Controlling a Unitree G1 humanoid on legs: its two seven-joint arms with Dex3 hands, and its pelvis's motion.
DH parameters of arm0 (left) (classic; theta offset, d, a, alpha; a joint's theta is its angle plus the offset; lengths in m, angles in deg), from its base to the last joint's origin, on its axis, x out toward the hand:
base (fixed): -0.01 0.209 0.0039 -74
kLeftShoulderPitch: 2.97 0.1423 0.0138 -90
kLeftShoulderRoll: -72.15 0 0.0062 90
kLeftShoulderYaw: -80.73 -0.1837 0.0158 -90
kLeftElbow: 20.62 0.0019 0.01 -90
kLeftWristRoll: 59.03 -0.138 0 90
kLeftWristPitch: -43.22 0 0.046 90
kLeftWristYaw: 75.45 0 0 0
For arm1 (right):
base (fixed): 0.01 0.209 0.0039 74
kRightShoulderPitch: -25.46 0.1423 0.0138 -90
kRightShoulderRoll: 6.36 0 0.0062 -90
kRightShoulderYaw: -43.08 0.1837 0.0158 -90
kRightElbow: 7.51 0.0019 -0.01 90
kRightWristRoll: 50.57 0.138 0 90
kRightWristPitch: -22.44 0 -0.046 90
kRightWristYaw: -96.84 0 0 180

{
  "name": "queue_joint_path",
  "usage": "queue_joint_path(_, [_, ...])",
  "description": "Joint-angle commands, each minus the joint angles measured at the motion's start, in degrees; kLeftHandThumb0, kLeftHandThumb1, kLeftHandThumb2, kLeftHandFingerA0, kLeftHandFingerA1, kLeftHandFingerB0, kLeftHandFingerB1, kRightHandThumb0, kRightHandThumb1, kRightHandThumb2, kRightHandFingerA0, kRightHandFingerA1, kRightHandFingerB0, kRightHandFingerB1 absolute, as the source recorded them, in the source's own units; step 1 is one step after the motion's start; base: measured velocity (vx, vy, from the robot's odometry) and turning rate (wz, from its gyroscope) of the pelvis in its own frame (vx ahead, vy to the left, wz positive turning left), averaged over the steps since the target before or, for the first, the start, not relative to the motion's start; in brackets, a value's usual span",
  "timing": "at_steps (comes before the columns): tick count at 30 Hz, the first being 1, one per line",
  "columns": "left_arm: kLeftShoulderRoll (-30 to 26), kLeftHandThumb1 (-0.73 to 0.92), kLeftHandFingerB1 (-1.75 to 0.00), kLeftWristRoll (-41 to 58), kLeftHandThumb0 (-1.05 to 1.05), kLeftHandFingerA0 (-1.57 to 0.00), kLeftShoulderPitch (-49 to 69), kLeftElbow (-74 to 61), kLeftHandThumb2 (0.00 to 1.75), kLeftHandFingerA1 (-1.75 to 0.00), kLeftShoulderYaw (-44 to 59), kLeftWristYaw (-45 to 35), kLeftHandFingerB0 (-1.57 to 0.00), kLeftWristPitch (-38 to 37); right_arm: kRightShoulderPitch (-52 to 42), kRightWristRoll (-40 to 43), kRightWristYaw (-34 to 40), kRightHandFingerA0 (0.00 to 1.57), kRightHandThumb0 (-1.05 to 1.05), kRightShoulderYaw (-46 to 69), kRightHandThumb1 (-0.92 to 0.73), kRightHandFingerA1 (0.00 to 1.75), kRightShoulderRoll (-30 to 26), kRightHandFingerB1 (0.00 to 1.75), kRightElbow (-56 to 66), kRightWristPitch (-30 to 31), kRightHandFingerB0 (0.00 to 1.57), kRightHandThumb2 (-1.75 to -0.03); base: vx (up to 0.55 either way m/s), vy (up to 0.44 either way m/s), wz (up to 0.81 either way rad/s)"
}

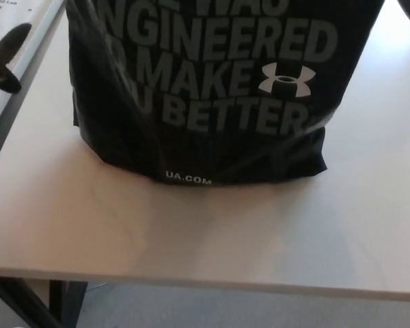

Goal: A plastic bag is kept infront of the robot in the middle of the desk and the robot uses both its hands to grab it from the top and lifts it up and then releases it.

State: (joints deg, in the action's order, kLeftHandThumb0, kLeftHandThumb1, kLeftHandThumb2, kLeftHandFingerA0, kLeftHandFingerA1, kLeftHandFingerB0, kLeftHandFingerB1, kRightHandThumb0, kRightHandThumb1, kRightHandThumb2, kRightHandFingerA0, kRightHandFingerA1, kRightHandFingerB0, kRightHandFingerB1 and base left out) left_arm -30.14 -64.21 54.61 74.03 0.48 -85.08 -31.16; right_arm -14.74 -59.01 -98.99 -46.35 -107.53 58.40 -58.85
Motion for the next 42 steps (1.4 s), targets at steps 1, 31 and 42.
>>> queue_joint_path(1, [2.8, 0.77, -0.26, 2.2, -0.76, -0.20, 19.2, -22.0, 0.64, -0.32, 3.1, -0.6, -0.13, -4.3, -17.4, 1.9, 0.1, 0.28, -0.84, 4.7, -0.66, 0.54, -1.6, 0.45, 21.5, -1.8, 0.13, -0.99, 0.00, 0.000, 0.00])
queue_joint_path(31, [28.8, 0.75, -0.31, 19.5, -0.75, -0.11, 94.7, -13.9, 1.07, -0.45, -1.7, -7.5, -0.02, -84.0, -114.0, 15.5, -6.0, 0.00, -0.88, 17.5, -0.75, 0.15, 19.1, 0.07, 55.5, -56.1, 0.00, -1.07, 0.00, 0.000, 0.00])
queue_joint_path(42, [27.2, 0.92, -0.22, 20.4, -0.68, -0.18, 95.6, -0.6, 0.72, -0.32, -2.5, -9.9, -0.09, -87.0, -113.7, 1.4, 2.5, 0.05, -0.74, 13.5, -0.67, 0.45, 17.9, 0.30, 38.7, -67.9, 0.01, -1.06, 0.00, 0.000, 0.00])
